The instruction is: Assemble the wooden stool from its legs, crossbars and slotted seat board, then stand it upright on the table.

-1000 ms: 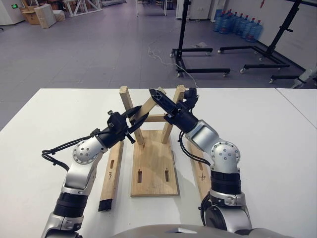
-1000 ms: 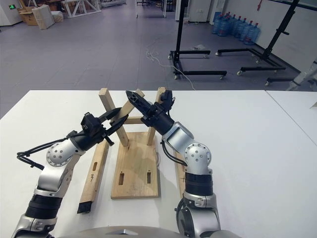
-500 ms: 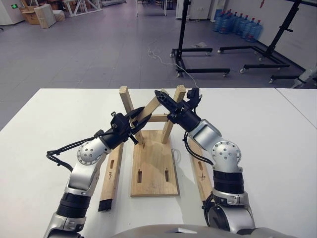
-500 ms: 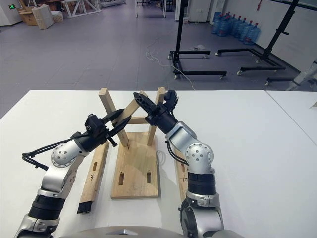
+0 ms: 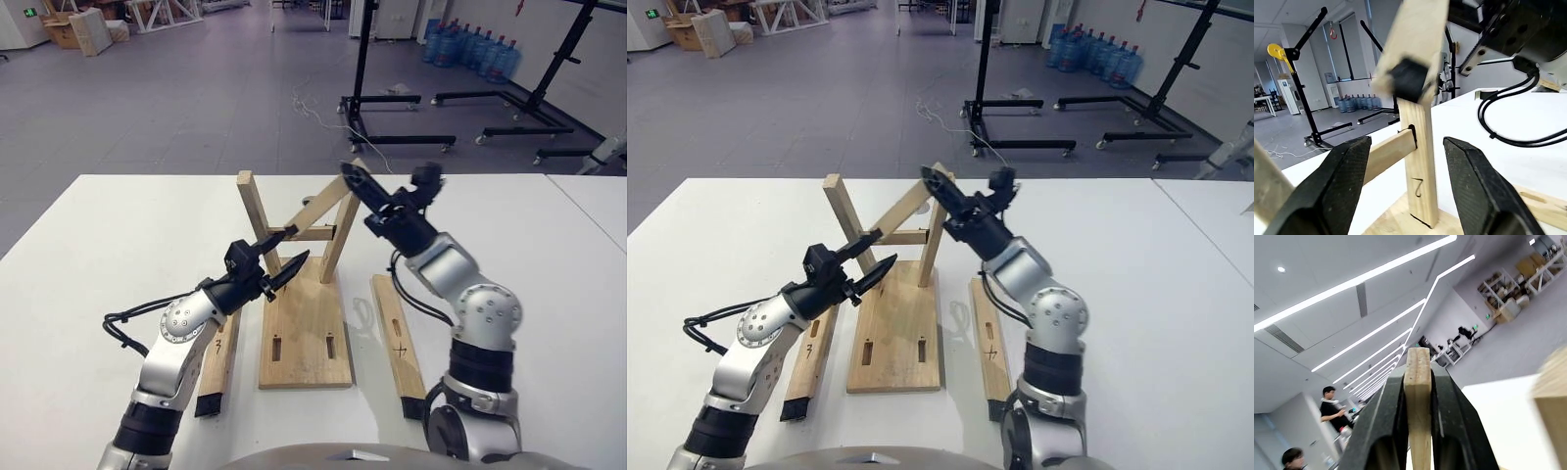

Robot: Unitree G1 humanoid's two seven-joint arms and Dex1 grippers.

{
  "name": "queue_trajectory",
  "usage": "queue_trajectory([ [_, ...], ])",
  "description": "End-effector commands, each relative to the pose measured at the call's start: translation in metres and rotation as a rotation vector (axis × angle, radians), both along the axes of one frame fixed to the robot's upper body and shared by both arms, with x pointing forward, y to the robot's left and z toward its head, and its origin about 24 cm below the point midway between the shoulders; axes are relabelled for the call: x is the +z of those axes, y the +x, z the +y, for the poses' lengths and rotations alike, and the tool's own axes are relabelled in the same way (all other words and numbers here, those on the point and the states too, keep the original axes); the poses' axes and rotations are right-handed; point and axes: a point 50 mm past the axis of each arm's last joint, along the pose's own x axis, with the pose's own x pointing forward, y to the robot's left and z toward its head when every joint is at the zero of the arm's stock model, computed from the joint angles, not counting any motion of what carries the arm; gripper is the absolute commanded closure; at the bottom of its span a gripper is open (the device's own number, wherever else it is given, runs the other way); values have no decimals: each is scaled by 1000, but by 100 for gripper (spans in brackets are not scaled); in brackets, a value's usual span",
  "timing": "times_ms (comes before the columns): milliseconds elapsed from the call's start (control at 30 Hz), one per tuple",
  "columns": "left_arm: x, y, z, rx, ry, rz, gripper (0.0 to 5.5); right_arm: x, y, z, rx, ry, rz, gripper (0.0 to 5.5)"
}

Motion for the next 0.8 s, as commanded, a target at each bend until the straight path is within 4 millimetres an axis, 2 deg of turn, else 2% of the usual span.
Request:
queue_trajectory([
  [33,0,-15,12,112,-39,29,280,-11,-26,-22,-42,-103,107,512],
  [100,-2,-24,20,189,-38,46,280,-23,-46,-29,-41,-192,187,512],
  [200,1,-36,31,320,-60,53,280,-36,-63,-40,-164,-338,289,512],
  [267,0,-45,35,389,-63,79,280,-35,-68,-49,-254,-431,292,512],
  [367,1,-53,40,461,-71,99,280,-33,-76,-53,-285,-531,256,512],
  [633,14,-49,59,585,-23,72,280,-30,-92,-51,-421,-677,190,512],
  [800,16,-47,60,574,9,86,280,-43,-99,-51,-492,-734,254,512],
])
